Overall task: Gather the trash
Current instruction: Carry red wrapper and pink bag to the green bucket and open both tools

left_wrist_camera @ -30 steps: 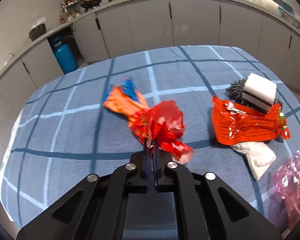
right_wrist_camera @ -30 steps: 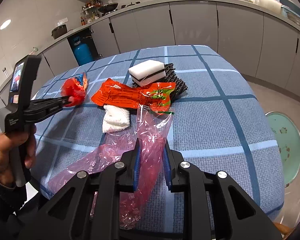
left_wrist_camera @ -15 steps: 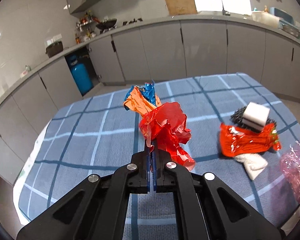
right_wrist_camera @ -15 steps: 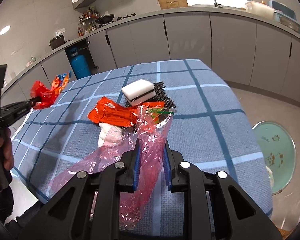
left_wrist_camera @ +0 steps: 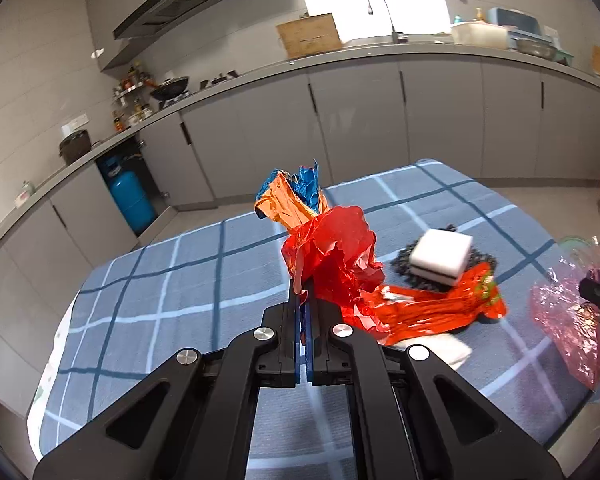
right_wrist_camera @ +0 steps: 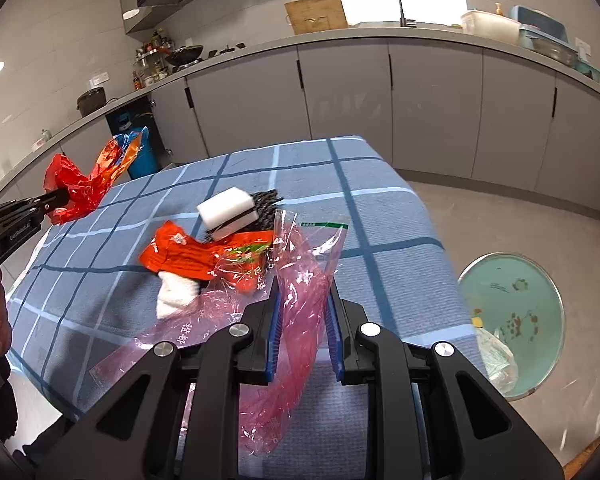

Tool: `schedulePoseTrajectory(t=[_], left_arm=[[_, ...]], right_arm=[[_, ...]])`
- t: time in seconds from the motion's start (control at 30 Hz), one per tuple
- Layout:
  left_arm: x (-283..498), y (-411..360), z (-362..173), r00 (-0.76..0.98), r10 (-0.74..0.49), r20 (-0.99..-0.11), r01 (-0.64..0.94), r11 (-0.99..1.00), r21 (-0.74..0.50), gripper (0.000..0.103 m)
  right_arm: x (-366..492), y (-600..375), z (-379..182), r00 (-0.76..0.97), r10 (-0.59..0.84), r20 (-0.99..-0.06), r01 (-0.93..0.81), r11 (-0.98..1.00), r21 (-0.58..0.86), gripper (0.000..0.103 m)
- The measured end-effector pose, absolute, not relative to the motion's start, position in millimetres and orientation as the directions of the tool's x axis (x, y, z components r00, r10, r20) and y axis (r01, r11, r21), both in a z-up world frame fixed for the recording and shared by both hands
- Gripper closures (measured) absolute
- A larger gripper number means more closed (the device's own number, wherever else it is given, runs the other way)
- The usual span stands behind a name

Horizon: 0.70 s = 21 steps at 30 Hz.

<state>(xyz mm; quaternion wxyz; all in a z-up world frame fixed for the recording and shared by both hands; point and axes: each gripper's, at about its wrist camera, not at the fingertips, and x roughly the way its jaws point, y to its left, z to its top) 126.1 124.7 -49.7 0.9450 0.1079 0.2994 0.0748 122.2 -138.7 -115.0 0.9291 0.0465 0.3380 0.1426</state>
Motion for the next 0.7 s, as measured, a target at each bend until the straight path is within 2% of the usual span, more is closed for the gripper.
schedulePoseTrajectory(t=[0.7], left_arm=[[147, 56, -47, 0.833, 0.13, -0.537, 0.05, 0.951, 0.306, 0.1]], right_arm=[[126, -178, -115, 0.766, 0.262, -0.587, -0.162, 0.962, 0.218, 0.082]])
